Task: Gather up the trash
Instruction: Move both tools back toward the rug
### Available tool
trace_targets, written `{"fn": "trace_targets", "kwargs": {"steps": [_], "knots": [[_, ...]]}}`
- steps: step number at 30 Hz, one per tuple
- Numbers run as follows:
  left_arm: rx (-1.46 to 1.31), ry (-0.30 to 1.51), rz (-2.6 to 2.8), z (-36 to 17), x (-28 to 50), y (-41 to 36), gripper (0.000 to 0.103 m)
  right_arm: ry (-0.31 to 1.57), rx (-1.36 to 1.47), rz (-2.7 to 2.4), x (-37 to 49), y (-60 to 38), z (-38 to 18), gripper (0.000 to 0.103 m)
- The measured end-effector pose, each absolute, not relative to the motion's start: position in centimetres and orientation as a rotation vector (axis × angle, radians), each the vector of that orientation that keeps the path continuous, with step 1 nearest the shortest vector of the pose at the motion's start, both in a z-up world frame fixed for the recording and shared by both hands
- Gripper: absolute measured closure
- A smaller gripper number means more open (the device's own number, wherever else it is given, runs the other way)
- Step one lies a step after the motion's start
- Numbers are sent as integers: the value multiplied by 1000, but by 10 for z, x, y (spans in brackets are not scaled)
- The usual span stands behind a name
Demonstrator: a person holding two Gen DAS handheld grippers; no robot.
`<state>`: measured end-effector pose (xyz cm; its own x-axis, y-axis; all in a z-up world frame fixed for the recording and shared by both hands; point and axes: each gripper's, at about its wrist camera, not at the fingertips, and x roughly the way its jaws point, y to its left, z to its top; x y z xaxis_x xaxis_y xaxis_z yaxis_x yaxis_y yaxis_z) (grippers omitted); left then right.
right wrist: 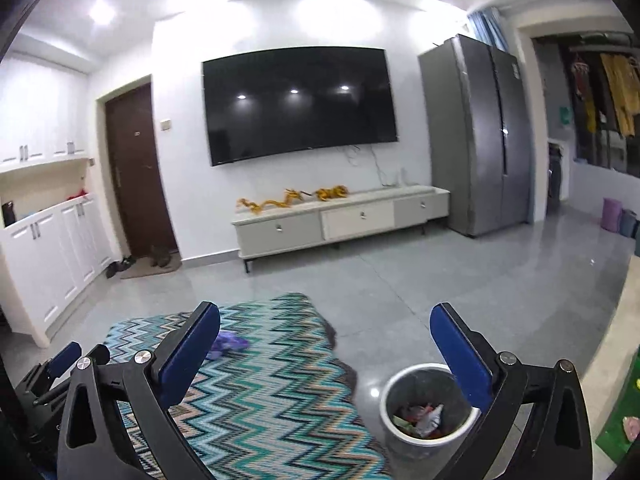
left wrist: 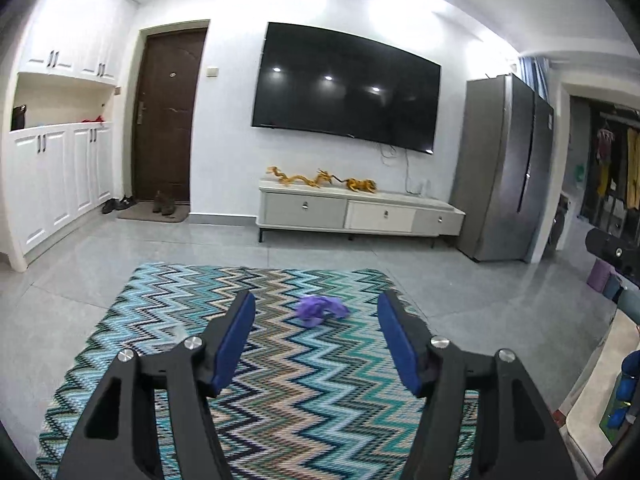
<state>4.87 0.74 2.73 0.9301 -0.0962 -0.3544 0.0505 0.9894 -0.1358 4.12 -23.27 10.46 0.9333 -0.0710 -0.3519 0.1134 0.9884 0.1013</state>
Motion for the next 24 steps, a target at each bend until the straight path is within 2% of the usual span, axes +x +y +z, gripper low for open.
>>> {"fn": "trace_targets", "kwargs": {"steps": [6, 12, 17, 24], "knots": [[-157, 403, -17, 11, 54, 48, 41, 352, 114, -18, 49, -198, 103, 0], [-142, 454, 30, -9, 72, 98, 38, 470, 78, 93, 81, -174, 80, 0], [-74, 536, -6, -32, 103, 135, 38, 570, 48, 175, 126, -154, 49, 0], [-5, 683, -125, -77, 160, 137, 38, 700, 21, 252, 206, -132, -3, 0]]}}
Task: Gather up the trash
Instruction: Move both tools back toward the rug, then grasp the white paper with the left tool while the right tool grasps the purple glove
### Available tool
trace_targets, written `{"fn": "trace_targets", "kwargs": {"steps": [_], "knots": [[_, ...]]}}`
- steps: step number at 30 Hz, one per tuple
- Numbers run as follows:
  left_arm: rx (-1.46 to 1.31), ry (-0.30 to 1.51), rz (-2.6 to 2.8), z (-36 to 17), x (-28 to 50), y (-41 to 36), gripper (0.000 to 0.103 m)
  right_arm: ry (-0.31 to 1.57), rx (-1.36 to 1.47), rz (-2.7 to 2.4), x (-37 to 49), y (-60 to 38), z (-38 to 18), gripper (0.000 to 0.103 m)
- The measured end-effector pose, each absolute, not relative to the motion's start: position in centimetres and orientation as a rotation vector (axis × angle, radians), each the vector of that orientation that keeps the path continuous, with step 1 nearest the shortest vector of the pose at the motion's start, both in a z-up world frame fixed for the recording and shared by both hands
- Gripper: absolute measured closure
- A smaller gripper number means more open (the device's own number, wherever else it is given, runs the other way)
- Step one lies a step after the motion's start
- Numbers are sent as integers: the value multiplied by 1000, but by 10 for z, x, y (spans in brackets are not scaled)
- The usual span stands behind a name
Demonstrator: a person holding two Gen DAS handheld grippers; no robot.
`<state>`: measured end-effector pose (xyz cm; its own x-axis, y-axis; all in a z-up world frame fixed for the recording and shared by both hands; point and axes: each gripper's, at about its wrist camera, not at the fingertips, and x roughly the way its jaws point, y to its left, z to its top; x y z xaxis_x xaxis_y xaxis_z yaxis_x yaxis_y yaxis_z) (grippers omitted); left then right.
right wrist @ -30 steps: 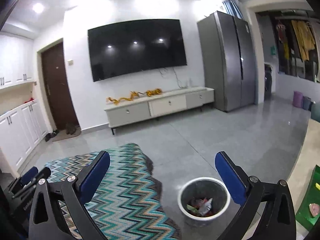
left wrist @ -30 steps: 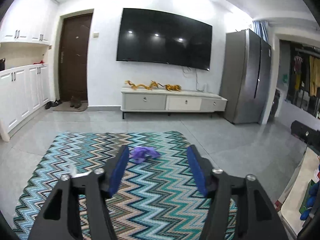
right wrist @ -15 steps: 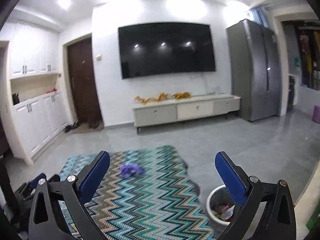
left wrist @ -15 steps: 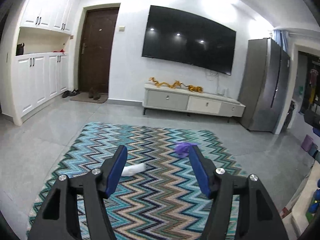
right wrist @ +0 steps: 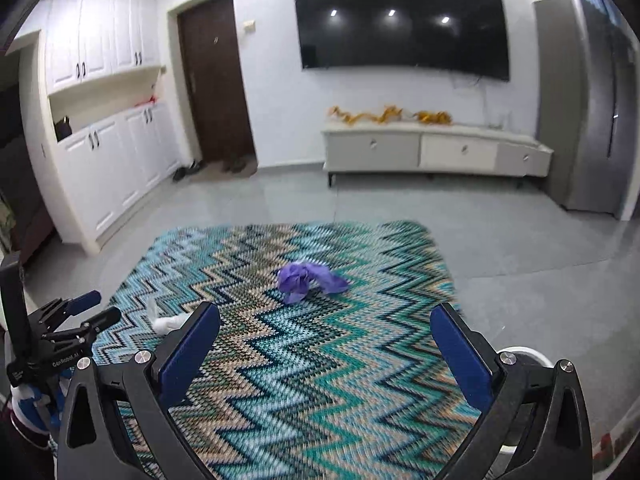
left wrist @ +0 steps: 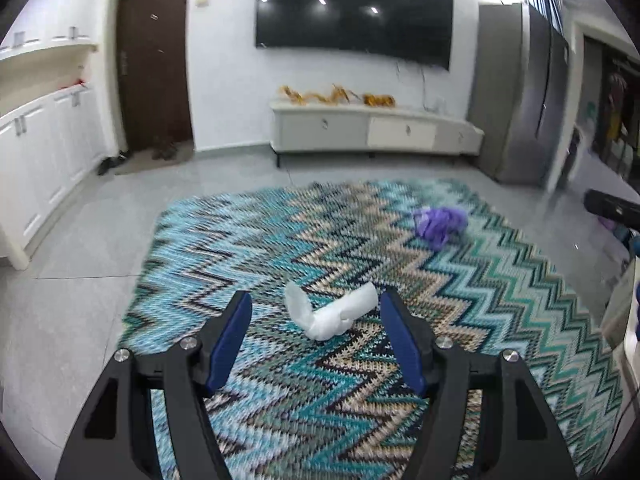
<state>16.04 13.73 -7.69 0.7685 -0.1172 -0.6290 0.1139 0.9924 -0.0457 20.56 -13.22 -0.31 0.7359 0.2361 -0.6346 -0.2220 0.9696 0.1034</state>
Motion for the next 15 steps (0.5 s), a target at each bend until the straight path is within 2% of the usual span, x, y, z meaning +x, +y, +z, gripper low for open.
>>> {"fn": "trace_targets", "kwargs": {"steps": [8, 15], "knots": [[74, 748, -205, -109, 210, 116, 38, 829, -9, 320, 293, -110, -69, 0], [65, 831, -214, -135, 234, 119, 38, 850, -46, 385, 346, -78, -103, 0]]}}
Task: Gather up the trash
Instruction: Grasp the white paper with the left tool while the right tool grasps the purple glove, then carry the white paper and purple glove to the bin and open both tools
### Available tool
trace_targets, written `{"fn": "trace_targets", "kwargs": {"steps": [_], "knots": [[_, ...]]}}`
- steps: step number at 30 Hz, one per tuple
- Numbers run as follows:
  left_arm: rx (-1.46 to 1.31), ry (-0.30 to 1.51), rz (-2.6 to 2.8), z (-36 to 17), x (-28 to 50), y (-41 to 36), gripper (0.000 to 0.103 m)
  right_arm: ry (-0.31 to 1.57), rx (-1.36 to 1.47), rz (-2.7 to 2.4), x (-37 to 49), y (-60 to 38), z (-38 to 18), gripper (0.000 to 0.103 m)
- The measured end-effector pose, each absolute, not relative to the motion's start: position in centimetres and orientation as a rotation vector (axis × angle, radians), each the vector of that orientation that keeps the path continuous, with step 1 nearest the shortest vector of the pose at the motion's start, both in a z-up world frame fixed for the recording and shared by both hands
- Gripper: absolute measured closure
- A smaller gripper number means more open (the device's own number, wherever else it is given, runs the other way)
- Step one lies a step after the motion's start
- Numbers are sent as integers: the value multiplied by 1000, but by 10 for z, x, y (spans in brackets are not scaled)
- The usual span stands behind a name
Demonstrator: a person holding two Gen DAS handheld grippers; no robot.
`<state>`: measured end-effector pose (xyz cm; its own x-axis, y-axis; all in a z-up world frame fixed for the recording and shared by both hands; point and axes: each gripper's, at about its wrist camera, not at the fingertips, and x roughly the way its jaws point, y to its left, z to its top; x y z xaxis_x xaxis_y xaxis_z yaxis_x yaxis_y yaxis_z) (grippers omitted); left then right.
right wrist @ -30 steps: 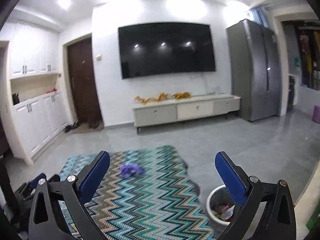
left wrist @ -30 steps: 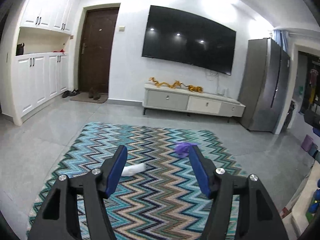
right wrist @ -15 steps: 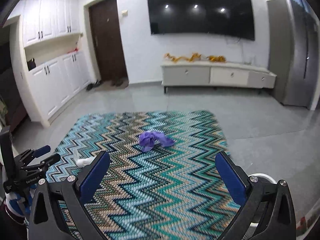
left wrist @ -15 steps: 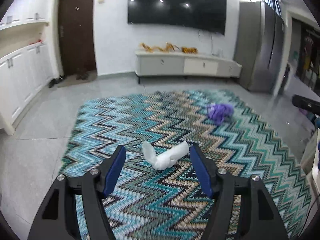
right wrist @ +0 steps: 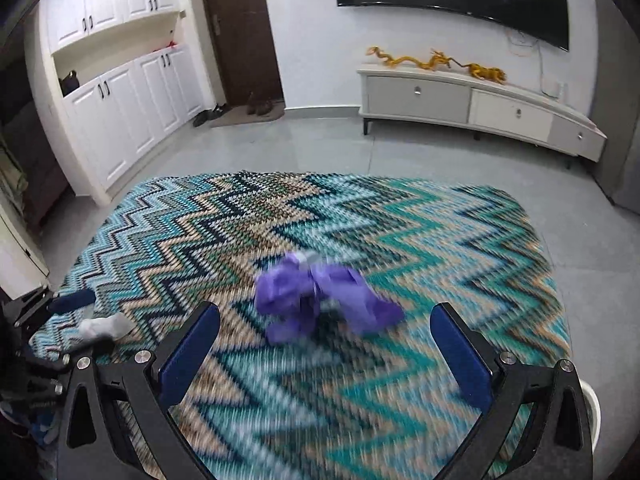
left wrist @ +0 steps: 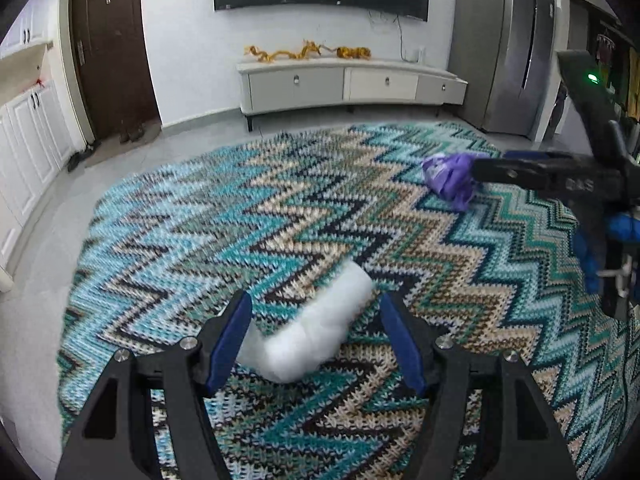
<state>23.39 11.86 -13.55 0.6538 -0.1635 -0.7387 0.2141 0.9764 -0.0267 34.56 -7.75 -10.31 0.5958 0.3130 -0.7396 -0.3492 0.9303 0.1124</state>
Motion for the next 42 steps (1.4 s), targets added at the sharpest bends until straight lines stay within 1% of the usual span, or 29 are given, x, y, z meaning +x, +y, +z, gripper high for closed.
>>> {"fn": "trace_targets", "kwargs": {"steps": [4, 5, 6, 7, 9, 10, 11, 14, 17, 22, 29, 35, 39, 42], "knots": [[24, 867, -233, -140, 240, 124, 38, 872, -73, 385, 361, -66, -120, 1], [18, 880, -230, -142, 242, 126, 39, 877, -77, 384, 363, -65, -123, 7], [12, 889, -229, -144, 244, 126, 47, 887, -76, 392, 364, -64, -125, 12], [5, 899, -230, -145, 246, 127, 52, 893, -73, 400, 365, -65, -126, 21], [-7, 901, -218, -146, 247, 129, 64, 884, -72, 403, 363, -66, -125, 29], [-15, 897, -218, -145, 247, 130, 68, 883, -72, 405, 361, -66, -124, 39], [-21, 897, -215, -145, 247, 131, 72, 884, -69, 408, 359, -67, -123, 44], [-31, 887, -192, -144, 245, 134, 78, 885, -46, 414, 348, -73, -122, 54], [-25, 862, -161, -137, 236, 133, 81, 876, -7, 429, 332, -84, -115, 63], [-48, 824, -172, -121, 214, 123, 82, 838, 52, 452, 293, -108, -96, 66], [-28, 784, -240, -94, 197, 69, 82, 768, 148, 428, 228, -163, -65, 67], [-32, 792, -333, -81, 205, -1, 82, 730, 177, 304, 186, -242, -47, 67], [-23, 816, -417, -76, 217, -68, 82, 721, 208, 172, 173, -311, -46, 66], [3, 833, -488, -72, 231, -127, 82, 737, 223, 93, 173, -353, -55, 66]]}}
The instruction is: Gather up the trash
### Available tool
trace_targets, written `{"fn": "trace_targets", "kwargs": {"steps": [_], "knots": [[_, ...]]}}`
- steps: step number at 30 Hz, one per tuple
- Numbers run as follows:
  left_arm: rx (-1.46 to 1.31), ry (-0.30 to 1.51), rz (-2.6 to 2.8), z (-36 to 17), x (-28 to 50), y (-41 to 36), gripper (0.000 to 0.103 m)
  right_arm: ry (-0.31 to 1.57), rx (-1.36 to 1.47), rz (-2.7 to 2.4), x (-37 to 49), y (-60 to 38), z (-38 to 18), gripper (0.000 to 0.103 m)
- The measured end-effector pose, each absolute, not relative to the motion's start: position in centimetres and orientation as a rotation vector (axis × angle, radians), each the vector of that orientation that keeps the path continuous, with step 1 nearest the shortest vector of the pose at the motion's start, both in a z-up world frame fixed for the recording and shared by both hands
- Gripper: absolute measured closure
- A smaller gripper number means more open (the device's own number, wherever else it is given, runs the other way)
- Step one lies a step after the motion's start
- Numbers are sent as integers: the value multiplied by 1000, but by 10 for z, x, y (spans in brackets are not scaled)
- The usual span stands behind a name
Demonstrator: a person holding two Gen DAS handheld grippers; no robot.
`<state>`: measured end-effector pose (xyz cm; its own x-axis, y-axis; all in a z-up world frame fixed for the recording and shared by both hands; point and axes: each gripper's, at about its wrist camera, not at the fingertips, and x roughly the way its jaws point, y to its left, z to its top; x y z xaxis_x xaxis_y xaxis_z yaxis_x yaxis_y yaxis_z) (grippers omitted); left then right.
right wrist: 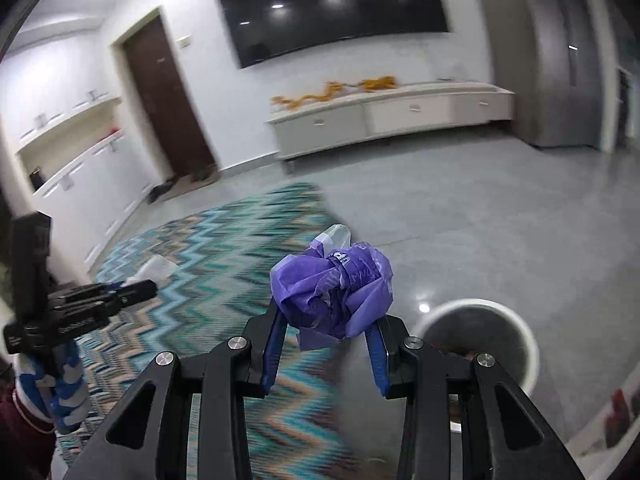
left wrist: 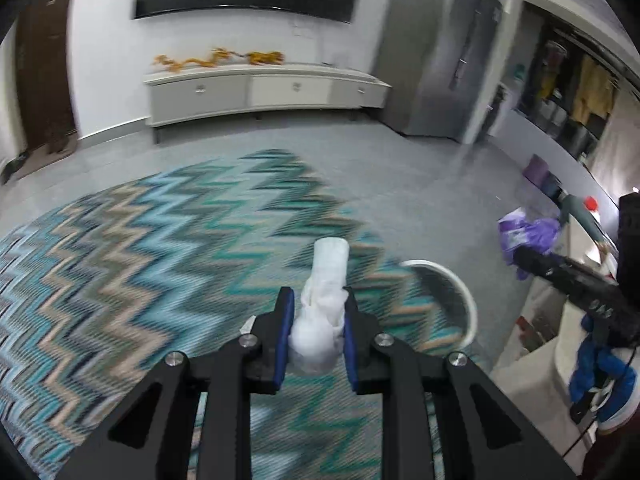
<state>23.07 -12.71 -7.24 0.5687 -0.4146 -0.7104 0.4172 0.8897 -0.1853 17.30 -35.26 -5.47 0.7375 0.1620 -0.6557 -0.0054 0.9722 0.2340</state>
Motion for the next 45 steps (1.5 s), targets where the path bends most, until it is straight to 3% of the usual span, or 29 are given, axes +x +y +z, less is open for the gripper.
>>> {"fn": "trace_targets", "kwargs": {"steps": [10, 16, 18, 20, 23, 25, 33, 38, 42, 45], "knots": [[68, 949, -675, -102, 285, -313, 79, 891, 303, -79, 208, -460, -150, 62], [79, 1037, -705, -138, 310, -377, 76, 969, 330, -114, 230, -492, -208, 57], [70, 1070, -704, -150, 317, -388, 62, 992, 329, -121, 237, -495, -222, 56], [57, 1088, -698, -160, 323, -395, 51, 1013, 328, -133, 244, -499, -234, 49], [51, 1110, -703, -170, 326, -400, 51, 1024, 332, -157, 243, -506, -245, 39], [57, 1117, -690, -176, 326, -404, 51, 1029, 339, -176, 241, -508, -248, 39], [80, 997, -603, -147, 300, -385, 51, 966, 338, -249, 218, -508, -212, 34], [61, 865, -501, -107, 267, -341, 50, 856, 269, -274, 191, -479, -147, 21], [61, 737, -387, -70, 232, -297, 39, 767, 250, -266, 161, -449, -98, 18], [49, 664, -341, -46, 207, -264, 37, 711, 225, -260, 140, -424, -68, 14]]}}
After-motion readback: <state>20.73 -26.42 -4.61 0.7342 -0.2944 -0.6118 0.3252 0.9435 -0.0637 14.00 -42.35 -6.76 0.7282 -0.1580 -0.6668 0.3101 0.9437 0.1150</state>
